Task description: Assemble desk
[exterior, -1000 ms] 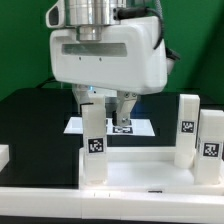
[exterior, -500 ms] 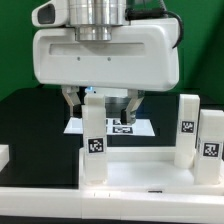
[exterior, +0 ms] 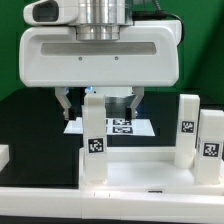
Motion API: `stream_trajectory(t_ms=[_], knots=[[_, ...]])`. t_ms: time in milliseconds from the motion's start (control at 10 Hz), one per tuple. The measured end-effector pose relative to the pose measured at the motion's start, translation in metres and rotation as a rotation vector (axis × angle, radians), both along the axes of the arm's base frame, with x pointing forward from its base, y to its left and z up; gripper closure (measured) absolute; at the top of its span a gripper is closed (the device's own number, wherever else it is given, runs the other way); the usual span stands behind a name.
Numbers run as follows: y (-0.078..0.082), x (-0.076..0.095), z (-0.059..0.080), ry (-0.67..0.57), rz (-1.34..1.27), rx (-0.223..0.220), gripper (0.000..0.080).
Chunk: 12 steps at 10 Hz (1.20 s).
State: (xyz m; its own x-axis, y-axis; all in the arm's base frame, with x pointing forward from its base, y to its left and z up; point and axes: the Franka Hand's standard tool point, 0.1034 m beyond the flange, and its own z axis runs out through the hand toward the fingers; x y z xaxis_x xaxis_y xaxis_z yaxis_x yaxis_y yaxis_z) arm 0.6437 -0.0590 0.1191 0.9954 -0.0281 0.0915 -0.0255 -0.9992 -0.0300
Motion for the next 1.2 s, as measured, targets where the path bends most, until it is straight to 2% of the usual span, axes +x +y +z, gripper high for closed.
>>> stream_trajectory(t_ms=[100,300,400,500,600,700,1000,1200], knots=[[-0.0015,-0.0003,-0.0001,0.000,0.101,-0.018,0.0150],[-0.0014,-0.0001,-0.0003,-0.001,0.116,-0.024,0.0150],[-0.0017,-0.0001,-0.0003,-0.001,0.116,-0.024,0.0250],[-0.0018,-0.0001,-0.0003,-0.001,0.116,-0.024,0.0250],[-0.0019,-0.0001,-0.0003,-0.001,0.115,-0.024,0.0429],[-0.0018,-0.0001,-0.0003,-0.002,0.115,-0.024,0.0512],[-0.0019,0.0000,-0.0004,-0.001,0.040,-0.015,0.0512],[-0.0017,0.0004,-0.0006,0.001,-0.185,0.000,0.0512]])
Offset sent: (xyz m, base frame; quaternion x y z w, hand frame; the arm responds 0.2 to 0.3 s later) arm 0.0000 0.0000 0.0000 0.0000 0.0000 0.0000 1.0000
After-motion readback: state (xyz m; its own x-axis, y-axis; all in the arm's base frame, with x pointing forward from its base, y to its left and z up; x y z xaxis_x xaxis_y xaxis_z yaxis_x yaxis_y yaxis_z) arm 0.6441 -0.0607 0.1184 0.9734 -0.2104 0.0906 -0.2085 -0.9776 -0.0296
